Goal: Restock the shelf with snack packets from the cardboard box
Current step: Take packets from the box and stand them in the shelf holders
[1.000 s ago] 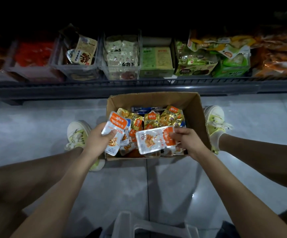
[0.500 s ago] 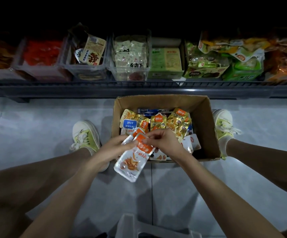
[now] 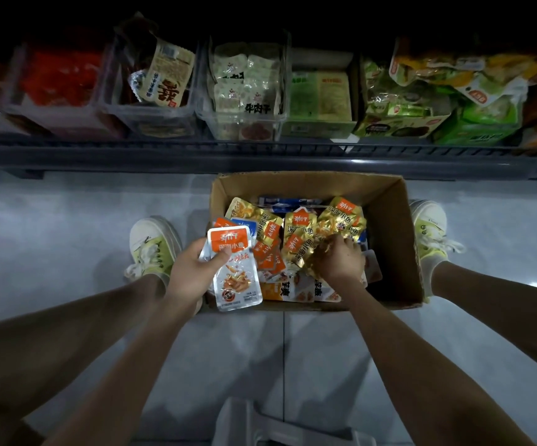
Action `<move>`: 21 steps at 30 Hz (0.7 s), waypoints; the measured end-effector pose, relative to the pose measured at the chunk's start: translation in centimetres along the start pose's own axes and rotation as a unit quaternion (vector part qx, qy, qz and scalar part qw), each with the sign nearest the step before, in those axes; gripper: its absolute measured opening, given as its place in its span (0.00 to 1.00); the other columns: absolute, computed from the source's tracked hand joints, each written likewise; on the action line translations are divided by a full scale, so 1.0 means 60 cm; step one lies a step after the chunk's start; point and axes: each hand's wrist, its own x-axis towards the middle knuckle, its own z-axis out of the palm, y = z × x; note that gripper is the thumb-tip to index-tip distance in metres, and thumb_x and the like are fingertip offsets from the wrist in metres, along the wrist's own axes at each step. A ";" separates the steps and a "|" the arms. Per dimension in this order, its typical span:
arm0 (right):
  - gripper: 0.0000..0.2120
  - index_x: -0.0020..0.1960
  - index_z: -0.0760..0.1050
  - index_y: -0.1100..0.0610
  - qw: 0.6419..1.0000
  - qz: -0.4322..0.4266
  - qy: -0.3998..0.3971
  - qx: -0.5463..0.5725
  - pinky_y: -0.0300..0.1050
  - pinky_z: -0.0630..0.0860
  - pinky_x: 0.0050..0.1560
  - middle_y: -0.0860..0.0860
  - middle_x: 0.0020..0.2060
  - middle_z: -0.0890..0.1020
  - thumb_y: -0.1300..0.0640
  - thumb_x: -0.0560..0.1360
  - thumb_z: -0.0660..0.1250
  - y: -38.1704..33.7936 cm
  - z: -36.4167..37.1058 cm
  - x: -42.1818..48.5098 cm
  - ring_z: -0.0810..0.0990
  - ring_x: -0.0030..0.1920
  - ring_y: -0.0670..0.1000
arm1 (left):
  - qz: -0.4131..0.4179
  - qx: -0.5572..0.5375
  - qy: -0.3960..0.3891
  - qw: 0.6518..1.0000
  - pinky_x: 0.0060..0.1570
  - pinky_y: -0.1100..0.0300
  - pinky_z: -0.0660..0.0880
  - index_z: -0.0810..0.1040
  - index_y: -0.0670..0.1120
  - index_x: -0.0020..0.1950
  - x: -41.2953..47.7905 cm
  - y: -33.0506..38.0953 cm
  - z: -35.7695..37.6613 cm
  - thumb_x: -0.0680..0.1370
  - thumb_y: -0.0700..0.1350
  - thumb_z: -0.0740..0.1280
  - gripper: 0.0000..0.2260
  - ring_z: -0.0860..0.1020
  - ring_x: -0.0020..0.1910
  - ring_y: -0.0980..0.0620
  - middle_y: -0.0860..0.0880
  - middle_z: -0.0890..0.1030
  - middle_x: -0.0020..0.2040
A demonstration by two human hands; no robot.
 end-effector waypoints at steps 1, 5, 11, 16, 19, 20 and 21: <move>0.23 0.63 0.69 0.56 1.000 0.007 0.001 -0.004 0.52 0.71 0.60 0.56 0.59 0.78 0.50 0.72 0.70 0.001 0.006 0.004 0.73 0.62 0.58 | 0.000 -0.002 0.008 1.000 0.33 0.68 0.74 0.79 0.44 0.57 0.003 0.001 0.000 0.76 0.45 0.70 0.11 0.81 0.42 0.57 0.50 0.83 0.49; 0.06 0.49 0.80 0.54 0.985 0.072 -0.056 0.146 0.50 0.79 0.50 0.53 0.43 0.84 0.54 0.75 0.68 0.012 0.010 0.006 0.82 0.46 0.54 | 0.001 -0.013 0.017 1.000 0.33 0.69 0.74 0.79 0.45 0.56 0.008 0.002 0.002 0.76 0.45 0.69 0.10 0.80 0.43 0.59 0.50 0.82 0.48; 0.07 0.45 0.80 0.58 0.861 0.185 -0.058 0.471 0.46 0.77 0.46 0.52 0.40 0.82 0.59 0.69 0.76 -0.003 0.000 0.006 0.81 0.48 0.54 | 0.011 -0.003 0.012 1.000 0.29 0.74 0.72 0.78 0.46 0.56 0.012 0.001 0.012 0.77 0.44 0.68 0.08 0.78 0.40 0.62 0.53 0.80 0.46; 0.15 0.57 0.78 0.56 0.897 0.180 -0.067 0.397 0.52 0.78 0.54 0.53 0.48 0.82 0.56 0.71 0.74 -0.047 -0.005 0.025 0.80 0.51 0.55 | 0.017 0.003 0.003 1.000 0.37 0.68 0.74 0.78 0.46 0.58 0.013 -0.002 0.012 0.77 0.44 0.68 0.10 0.80 0.45 0.59 0.52 0.82 0.50; 0.14 0.55 0.78 0.56 0.914 0.189 -0.062 0.353 0.54 0.78 0.53 0.53 0.49 0.83 0.54 0.71 0.73 -0.067 -0.001 0.028 0.80 0.50 0.56 | 0.017 0.001 -0.002 1.000 0.41 0.63 0.77 0.78 0.45 0.58 0.017 -0.005 0.009 0.77 0.45 0.68 0.10 0.81 0.49 0.55 0.51 0.82 0.51; 0.13 0.53 0.78 0.56 0.911 0.199 -0.062 0.356 0.54 0.79 0.53 0.53 0.48 0.83 0.54 0.71 0.73 -0.071 -0.001 0.029 0.80 0.49 0.56 | 0.016 0.002 -0.002 1.000 0.43 0.61 0.78 0.79 0.45 0.58 0.018 -0.006 0.008 0.77 0.45 0.68 0.10 0.81 0.49 0.53 0.51 0.82 0.52; 0.12 0.52 0.78 0.57 0.904 0.211 -0.060 0.366 0.53 0.79 0.52 0.54 0.47 0.83 0.54 0.71 0.73 -0.071 0.002 0.029 0.80 0.47 0.56 | 0.017 0.005 -0.003 1.000 0.45 0.59 0.78 0.79 0.45 0.58 0.019 -0.007 0.008 0.77 0.45 0.68 0.11 0.81 0.50 0.52 0.50 0.83 0.52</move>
